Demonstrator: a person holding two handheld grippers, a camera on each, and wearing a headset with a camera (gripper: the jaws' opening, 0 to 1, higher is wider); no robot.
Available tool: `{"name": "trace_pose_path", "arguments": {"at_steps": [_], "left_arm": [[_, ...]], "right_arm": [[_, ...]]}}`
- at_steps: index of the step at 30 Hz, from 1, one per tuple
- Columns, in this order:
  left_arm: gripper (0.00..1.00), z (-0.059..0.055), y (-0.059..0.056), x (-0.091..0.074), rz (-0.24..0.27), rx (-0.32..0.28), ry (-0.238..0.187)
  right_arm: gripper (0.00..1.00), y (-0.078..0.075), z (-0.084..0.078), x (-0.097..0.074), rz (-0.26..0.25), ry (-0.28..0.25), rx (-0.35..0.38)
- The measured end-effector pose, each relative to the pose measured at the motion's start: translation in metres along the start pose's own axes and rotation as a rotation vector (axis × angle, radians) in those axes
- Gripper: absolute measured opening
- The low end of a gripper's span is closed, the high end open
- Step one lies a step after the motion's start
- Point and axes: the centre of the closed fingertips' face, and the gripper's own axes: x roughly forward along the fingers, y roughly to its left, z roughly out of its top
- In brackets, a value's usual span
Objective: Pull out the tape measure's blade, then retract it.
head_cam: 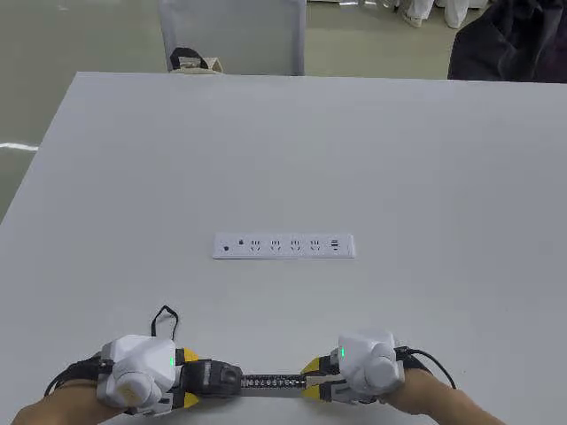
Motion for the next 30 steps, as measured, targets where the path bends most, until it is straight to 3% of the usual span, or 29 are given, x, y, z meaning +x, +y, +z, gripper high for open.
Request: {"name": "trace_pose_path", "arguments": {"at_steps": [30], "left_arm": [[0.26,0.001,0.000,0.001,-0.004,-0.006,0.020]], "right_arm": [[0.11,-0.004,-0.033,-0.032,-0.028,0.024,0.016]]}}
